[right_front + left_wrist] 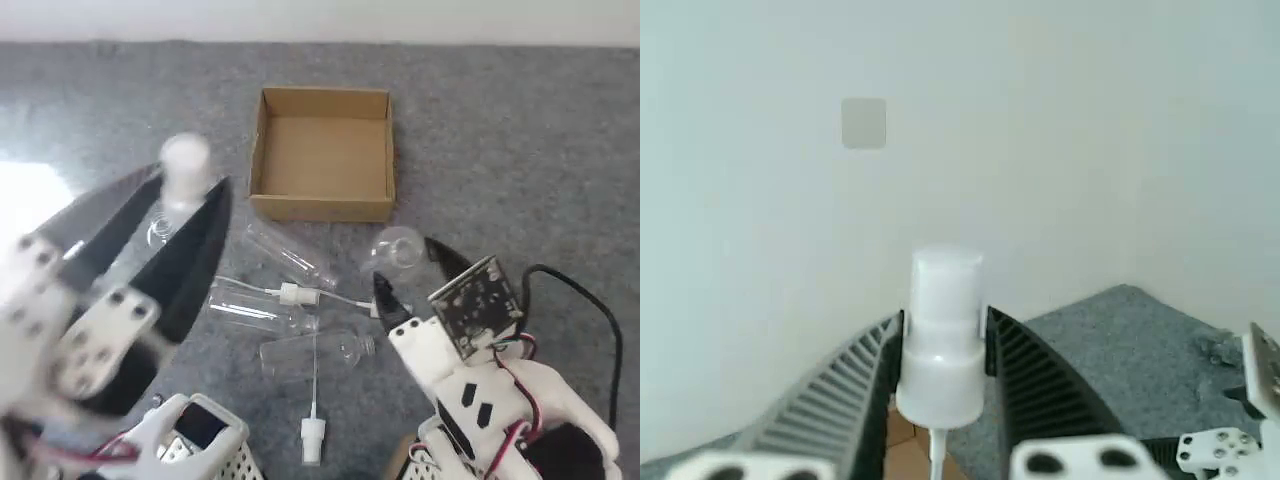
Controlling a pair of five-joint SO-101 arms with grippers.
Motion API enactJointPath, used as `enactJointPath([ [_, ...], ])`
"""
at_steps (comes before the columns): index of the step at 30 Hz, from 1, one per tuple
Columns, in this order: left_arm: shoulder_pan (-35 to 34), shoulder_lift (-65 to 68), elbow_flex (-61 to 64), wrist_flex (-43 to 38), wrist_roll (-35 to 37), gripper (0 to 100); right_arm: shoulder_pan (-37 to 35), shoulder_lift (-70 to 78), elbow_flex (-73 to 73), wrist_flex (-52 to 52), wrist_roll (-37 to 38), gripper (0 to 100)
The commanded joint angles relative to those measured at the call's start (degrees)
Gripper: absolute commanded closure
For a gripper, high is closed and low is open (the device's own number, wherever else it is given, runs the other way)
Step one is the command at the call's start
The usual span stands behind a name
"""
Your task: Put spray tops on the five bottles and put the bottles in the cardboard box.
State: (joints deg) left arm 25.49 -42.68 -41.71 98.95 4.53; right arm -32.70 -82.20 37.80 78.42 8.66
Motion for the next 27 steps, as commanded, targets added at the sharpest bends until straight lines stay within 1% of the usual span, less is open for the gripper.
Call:
enactJointPath([
  [1, -0.26, -3.96, 2.24, 1.58, 0.97, 99, -5.23, 0.40, -0.62, -3.38, 0.79, 86.5],
  [7, -0.35, -12.31, 9.71, 0.79, 0.97, 99, -10.77, 0.57, -0.53, -5.76, 0.88, 86.2],
  [9, -3.34, -14.86, 12.09, -0.26, 0.97, 99, -11.91, 1.45, -0.62, -6.11, 0.88, 86.1],
  [11, -8.26, -17.67, 14.81, -2.29, 1.23, 99, -12.79, 3.82, -0.62, -6.11, 0.88, 86.1],
  [14, -13.36, -22.07, 19.82, -5.98, 4.84, 99, -13.23, 8.92, -0.79, -6.81, 0.88, 86.1],
  [16, -14.86, -25.05, 23.87, -8.35, 6.77, 99, -13.23, 11.38, -1.05, -6.81, 0.88, 86.1],
  [19, -15.38, -29.54, 30.29, -12.66, 7.82, 99, -13.41, 13.41, -1.23, -6.81, 0.79, 86.1],
  [24, -15.38, -36.66, 41.89, -20.75, 7.82, 99, -17.54, 14.99, -1.14, -6.81, 1.05, 86.1],
  [27, -15.38, -40.70, 47.43, -25.05, 7.91, 99, -19.30, 17.27, -1.32, -7.60, 4.40, 86.1],
])
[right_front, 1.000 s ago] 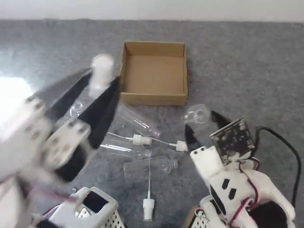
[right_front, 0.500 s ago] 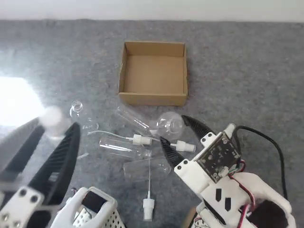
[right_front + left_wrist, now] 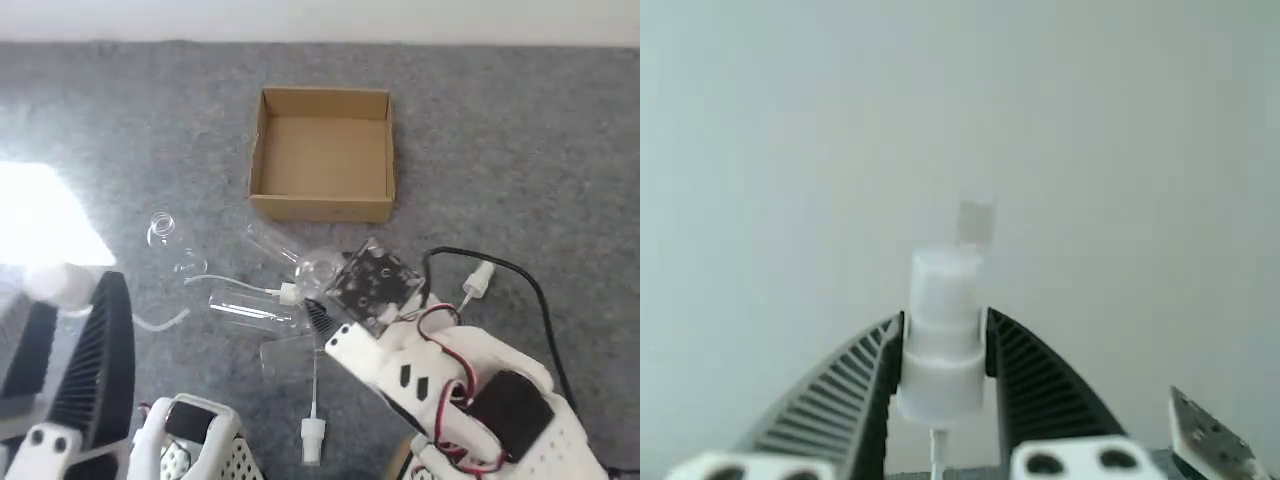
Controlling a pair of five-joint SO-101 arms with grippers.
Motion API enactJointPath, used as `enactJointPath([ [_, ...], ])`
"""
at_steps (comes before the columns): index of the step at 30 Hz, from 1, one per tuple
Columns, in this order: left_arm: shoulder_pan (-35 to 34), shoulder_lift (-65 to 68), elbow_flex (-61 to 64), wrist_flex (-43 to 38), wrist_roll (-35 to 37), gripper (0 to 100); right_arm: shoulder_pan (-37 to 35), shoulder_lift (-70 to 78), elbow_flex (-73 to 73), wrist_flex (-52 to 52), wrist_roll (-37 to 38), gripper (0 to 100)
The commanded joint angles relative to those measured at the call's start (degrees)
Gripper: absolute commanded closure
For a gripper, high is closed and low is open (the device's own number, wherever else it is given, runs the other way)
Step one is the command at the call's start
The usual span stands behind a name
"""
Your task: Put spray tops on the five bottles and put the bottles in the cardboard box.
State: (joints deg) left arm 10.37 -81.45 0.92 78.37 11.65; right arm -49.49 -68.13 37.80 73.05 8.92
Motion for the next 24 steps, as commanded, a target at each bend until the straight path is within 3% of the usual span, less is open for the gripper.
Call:
enactJointPath([
  [1, -0.26, -3.16, 6.37, -5.71, 0.79, 99, -2.59, 4.00, -1.32, -2.77, 4.57, 86.1],
  [10, -0.35, -11.69, 17.89, -12.75, 0.79, 99, -2.86, 9.63, -0.88, -5.05, 4.48, 86.4],
  [24, -0.35, -20.92, 28.35, -12.84, 0.26, 99, -2.77, 10.07, 4.92, -5.05, 4.40, 86.4],
])
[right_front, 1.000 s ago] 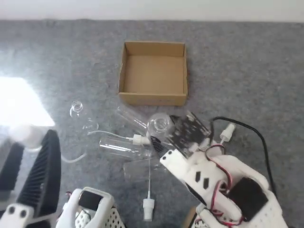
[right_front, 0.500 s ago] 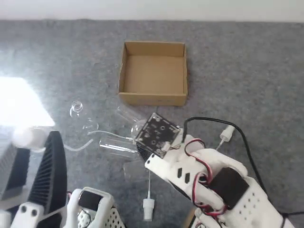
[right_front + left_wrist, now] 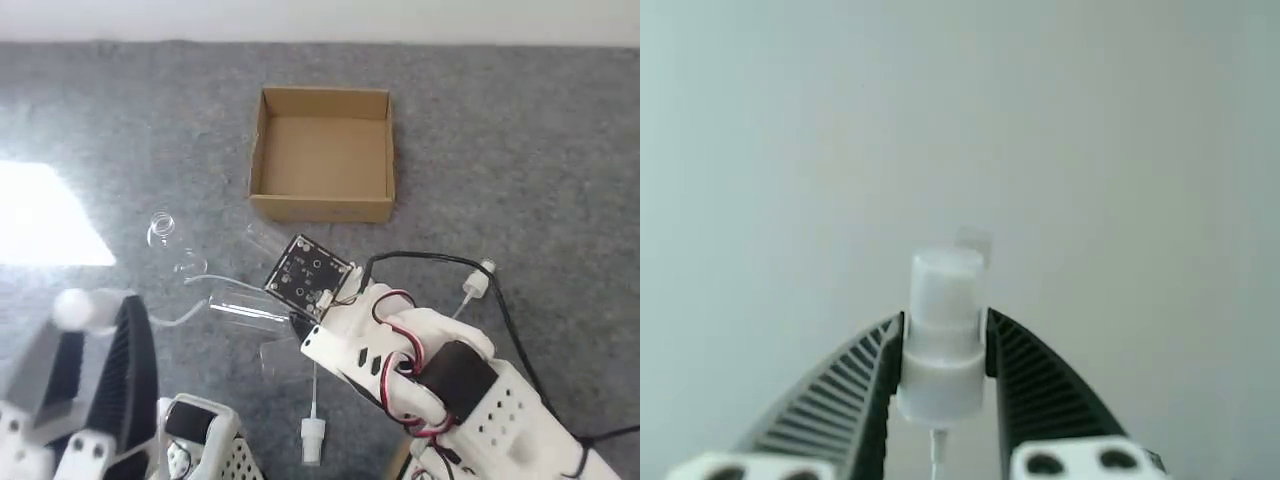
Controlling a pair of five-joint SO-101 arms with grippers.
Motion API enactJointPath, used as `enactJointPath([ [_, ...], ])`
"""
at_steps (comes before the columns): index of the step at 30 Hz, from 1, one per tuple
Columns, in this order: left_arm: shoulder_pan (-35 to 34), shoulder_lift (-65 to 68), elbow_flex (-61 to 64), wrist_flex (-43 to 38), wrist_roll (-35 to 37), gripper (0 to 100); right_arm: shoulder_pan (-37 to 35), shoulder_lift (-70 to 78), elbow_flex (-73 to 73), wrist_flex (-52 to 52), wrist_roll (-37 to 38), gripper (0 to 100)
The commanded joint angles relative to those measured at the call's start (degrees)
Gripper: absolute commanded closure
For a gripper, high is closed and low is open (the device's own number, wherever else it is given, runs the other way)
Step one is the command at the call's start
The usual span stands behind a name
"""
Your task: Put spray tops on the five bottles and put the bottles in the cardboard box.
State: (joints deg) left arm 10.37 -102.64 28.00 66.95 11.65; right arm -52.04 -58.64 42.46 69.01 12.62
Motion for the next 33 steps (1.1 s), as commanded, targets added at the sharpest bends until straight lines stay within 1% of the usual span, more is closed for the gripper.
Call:
enactJointPath([
  [1, -0.35, 0.26, 1.71, -1.49, 0.26, 99, -0.13, 0.57, 0.79, -1.01, 0.70, 86.4],
  [4, -0.26, 0.35, 4.70, -3.08, 0.26, 99, -0.13, 0.57, 2.11, -0.92, 0.70, 86.4],
  [10, -0.26, 0.35, 17.80, -12.84, 0.26, 99, 0.04, 0.57, 3.60, -0.57, 0.79, 86.4],
  [16, -0.09, 0.35, 24.75, -19.78, 0.79, 99, 5.05, 0.57, 3.60, -1.10, 0.79, 86.4],
  [19, -0.26, 0.44, 25.54, -22.77, 4.40, 99, 5.93, 0.57, 3.60, -1.10, 0.70, 86.4],
  [23, -0.26, 0.44, 25.54, -23.82, 8.53, 99, 6.02, 0.57, 4.04, -2.33, 0.70, 86.4],
  [28, -0.26, 0.35, 27.74, -23.47, 12.92, 99, 5.85, 0.57, 7.38, -7.60, 0.70, 86.4],
  [33, -0.09, 0.26, 31.69, -23.82, 14.24, 99, 5.85, 0.57, 8.00, -9.71, 0.79, 86.4],
])
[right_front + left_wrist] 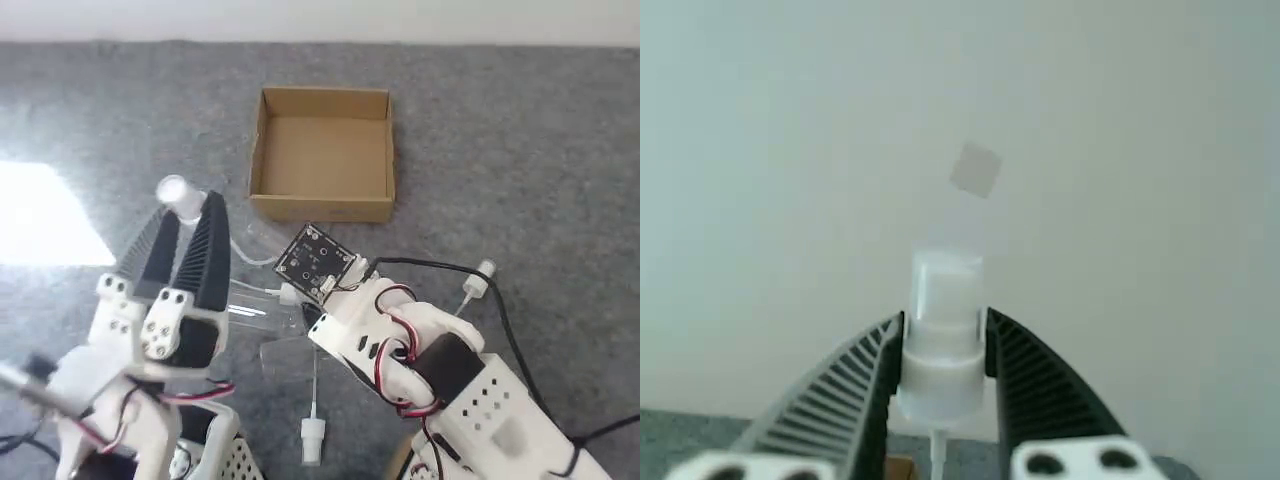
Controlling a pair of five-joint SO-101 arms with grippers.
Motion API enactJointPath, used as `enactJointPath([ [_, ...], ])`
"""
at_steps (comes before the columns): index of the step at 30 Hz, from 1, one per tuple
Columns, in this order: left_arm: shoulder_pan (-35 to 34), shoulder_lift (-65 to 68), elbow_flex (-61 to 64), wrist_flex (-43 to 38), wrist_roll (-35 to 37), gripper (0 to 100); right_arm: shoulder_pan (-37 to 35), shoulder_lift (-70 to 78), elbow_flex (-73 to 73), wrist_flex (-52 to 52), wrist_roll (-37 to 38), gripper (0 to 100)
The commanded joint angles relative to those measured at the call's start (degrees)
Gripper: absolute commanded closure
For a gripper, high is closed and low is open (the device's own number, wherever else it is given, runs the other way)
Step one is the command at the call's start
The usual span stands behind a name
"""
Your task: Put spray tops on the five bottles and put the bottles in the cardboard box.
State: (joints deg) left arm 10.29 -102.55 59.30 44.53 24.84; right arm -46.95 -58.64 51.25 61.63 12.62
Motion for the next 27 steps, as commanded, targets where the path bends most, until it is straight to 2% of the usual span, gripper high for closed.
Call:
enactJointPath([
  [1, 0.00, 0.18, 0.48, -1.32, 1.05, 99, 0.75, 0.57, -0.79, -2.51, 0.79, 86.4],
  [9, 0.26, 0.00, 0.22, -1.32, 2.46, 99, 0.66, 0.66, 2.20, -7.96, 1.23, 86.5],
  [14, 0.44, 0.00, 0.31, -2.55, 2.73, 99, -1.45, 0.66, 2.29, -7.96, 1.23, 86.5],
  [20, 5.71, 0.00, 0.57, -2.29, 2.46, 99, -2.95, 0.66, 2.29, -7.96, 1.23, 86.5],
  [27, 5.71, -0.09, 2.33, -2.20, 2.37, 99, -2.95, 0.57, 2.29, -7.96, 1.23, 86.5],
])
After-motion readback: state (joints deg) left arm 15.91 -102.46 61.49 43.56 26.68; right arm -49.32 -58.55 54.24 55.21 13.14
